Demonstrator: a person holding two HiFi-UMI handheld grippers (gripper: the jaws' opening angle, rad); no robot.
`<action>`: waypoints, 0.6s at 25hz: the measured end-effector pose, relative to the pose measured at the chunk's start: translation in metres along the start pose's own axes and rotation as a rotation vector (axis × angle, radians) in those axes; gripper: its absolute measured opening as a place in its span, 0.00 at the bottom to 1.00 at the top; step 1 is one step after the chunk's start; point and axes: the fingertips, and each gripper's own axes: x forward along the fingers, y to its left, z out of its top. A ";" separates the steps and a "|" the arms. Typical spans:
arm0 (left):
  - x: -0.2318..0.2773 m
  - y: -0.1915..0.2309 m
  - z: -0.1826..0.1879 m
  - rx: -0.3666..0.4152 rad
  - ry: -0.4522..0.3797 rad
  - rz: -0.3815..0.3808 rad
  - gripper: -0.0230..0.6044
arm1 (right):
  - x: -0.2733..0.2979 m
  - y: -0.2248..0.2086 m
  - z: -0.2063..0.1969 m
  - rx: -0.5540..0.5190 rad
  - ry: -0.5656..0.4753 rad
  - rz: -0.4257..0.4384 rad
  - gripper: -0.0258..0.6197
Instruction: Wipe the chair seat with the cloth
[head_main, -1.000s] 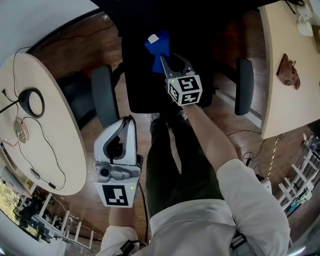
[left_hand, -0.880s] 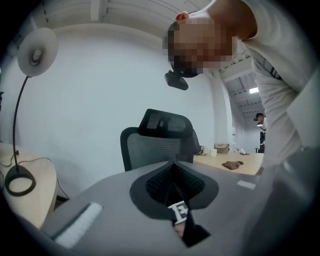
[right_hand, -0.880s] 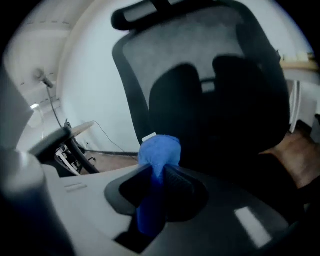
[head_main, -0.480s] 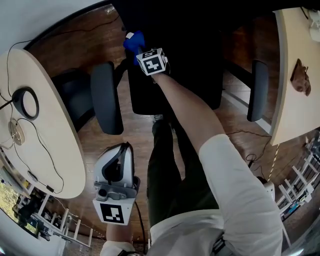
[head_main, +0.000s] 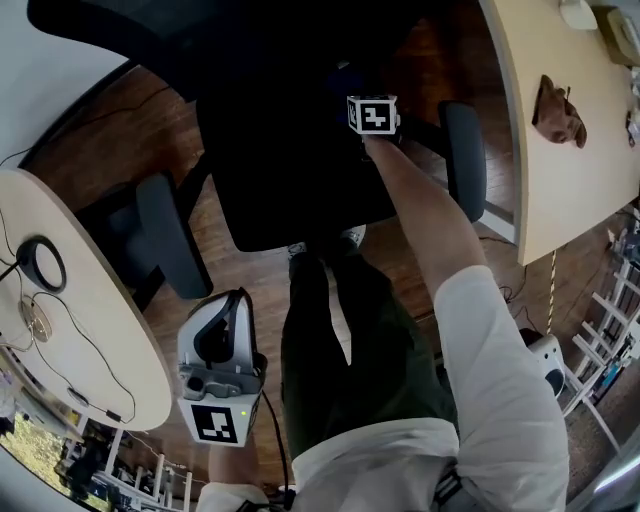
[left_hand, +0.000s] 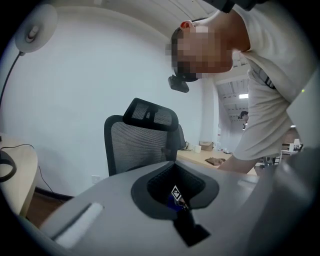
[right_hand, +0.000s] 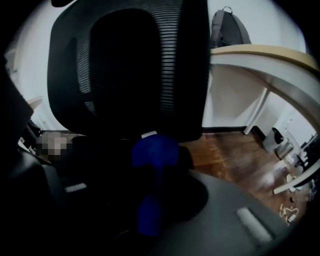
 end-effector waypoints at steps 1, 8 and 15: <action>0.003 -0.002 0.000 -0.018 -0.004 0.004 0.27 | -0.004 -0.024 -0.003 0.020 0.013 -0.032 0.16; -0.001 -0.003 -0.011 -0.056 0.017 0.014 0.28 | -0.023 0.001 0.014 0.069 -0.007 0.068 0.16; -0.016 0.016 0.002 -0.068 0.008 0.071 0.28 | -0.030 0.275 -0.013 0.057 0.034 0.473 0.16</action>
